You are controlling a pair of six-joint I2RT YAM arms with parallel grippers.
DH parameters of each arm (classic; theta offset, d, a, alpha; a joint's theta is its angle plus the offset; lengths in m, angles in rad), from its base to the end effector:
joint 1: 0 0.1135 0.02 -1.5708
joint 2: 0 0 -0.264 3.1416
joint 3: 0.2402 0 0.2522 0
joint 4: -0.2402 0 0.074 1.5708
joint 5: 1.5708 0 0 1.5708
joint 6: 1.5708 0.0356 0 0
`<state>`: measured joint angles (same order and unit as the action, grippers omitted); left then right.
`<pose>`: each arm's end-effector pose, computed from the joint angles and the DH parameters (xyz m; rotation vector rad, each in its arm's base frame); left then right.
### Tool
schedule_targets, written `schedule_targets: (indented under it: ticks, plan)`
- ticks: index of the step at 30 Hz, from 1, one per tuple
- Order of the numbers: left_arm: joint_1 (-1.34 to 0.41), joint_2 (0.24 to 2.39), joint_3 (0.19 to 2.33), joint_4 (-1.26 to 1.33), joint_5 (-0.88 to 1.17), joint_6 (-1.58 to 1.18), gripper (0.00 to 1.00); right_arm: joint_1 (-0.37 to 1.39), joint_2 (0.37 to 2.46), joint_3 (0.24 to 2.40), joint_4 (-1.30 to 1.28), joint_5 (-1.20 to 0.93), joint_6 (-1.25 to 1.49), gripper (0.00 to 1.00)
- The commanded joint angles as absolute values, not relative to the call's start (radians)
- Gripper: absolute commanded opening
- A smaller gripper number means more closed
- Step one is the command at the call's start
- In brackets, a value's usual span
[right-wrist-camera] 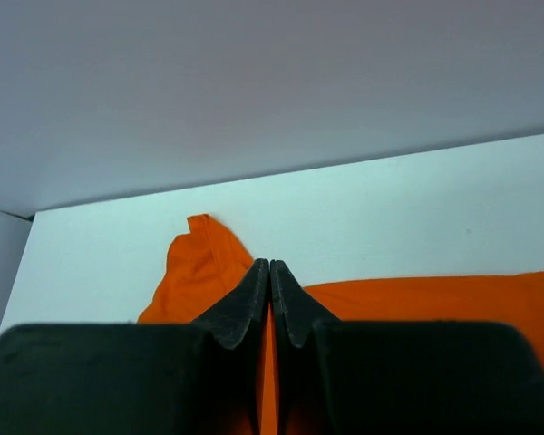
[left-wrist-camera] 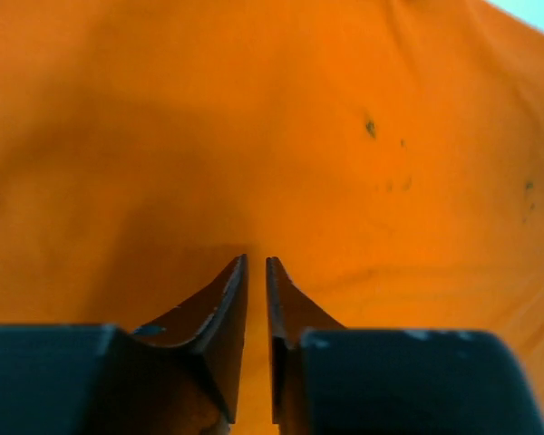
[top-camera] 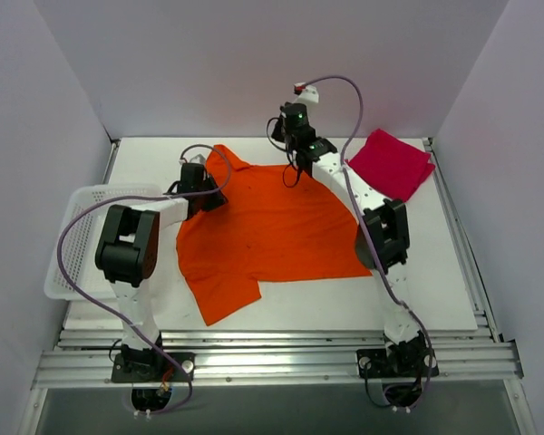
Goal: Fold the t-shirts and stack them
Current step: Flatten out the tshirt
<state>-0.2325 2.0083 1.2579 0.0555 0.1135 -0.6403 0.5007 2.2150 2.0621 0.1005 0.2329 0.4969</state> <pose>0.4233 -0.1044 0.1594 -0.4108 2.2929 -0.5808 0.4761 0.2512 0.3409 0.1793 1.6432 0.5770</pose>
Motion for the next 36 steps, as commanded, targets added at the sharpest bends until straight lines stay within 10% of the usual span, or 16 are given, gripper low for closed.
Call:
schedule_targets:
  ticks: [1, 22, 27, 28, 32, 36]
  plan:
    - [-0.275, 1.931, 1.218, 0.184, 0.13, -0.66, 0.21, 0.491, 2.377, 2.155, 0.009, 0.096, 0.482, 0.0]
    - [-0.348, 1.884, 1.111, 0.221, 0.057, -0.666, 0.1, 0.551, 2.657, 2.381, 0.144, -0.276, 0.581, 0.0]
    - [-0.313, 1.945, 1.259, 0.143, 0.009, -0.586, 0.11, 0.543, 2.467, 2.091, 0.182, -0.177, 0.523, 0.01]
    - [-0.304, 1.971, 1.338, 0.135, 0.009, -0.58, 0.11, 0.543, 2.426, 2.019, 0.207, -0.093, 0.512, 0.07]
    - [-0.261, 2.132, 1.573, 0.085, 0.07, -0.594, 0.11, 0.532, 2.252, 1.8, 0.226, 0.109, 0.457, 0.87]
    - [-0.25, 2.293, 1.781, 0.002, 0.089, -0.586, 0.31, 0.502, 2.162, 1.64, 0.244, 0.163, 0.459, 0.95]
